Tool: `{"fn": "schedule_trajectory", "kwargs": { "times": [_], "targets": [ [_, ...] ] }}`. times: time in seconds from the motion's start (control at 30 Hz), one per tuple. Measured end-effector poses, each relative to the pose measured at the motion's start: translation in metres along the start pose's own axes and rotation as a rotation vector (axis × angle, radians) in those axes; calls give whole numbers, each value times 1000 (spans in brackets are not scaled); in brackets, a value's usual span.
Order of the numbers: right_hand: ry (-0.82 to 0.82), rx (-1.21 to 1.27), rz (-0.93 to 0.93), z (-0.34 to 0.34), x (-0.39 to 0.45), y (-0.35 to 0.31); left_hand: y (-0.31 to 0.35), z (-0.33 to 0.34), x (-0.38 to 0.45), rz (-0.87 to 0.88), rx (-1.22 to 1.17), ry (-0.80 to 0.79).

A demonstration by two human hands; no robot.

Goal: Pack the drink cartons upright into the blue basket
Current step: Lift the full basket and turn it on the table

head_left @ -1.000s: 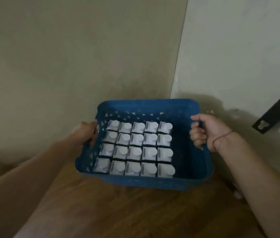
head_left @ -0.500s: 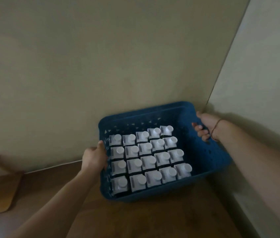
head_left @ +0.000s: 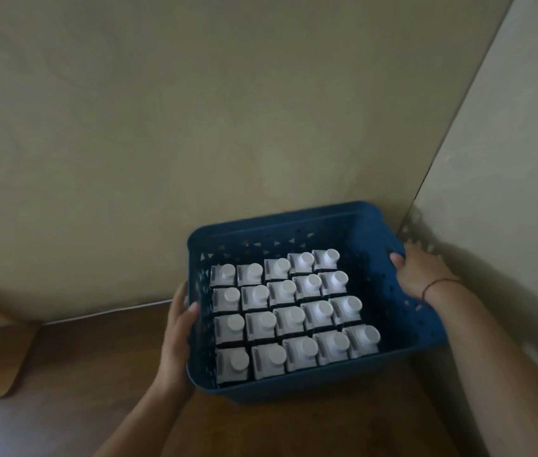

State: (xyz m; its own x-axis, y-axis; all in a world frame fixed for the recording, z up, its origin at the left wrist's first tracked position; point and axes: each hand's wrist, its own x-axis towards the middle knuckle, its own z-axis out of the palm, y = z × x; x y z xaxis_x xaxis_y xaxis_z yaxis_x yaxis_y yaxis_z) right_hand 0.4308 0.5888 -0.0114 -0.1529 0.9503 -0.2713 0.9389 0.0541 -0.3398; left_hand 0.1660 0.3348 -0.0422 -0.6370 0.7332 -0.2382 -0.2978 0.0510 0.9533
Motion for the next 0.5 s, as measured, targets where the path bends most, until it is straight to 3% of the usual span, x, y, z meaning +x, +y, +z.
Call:
{"fn": "schedule_trajectory", "kwargs": {
  "times": [0.1, 0.23, 0.3, 0.37, 0.5],
  "targets": [
    [16, -18, -48, -6, 0, -2, 4, 11, -8, -164, -277, -121],
    [23, -28, -29, -10, 2, -5, 14, 20, -5, -72, -436, -286],
    [44, -33, 6, -9, 2, -7, 8, 17, 4, -83, -377, -223],
    [56, -20, 41, -8, -2, -12, 3, 8, 10, -68, -168, -127],
    [-13, 3, 50, -12, -12, -12, 5, -8, 7, -34, 164, -115]
  ]
}}
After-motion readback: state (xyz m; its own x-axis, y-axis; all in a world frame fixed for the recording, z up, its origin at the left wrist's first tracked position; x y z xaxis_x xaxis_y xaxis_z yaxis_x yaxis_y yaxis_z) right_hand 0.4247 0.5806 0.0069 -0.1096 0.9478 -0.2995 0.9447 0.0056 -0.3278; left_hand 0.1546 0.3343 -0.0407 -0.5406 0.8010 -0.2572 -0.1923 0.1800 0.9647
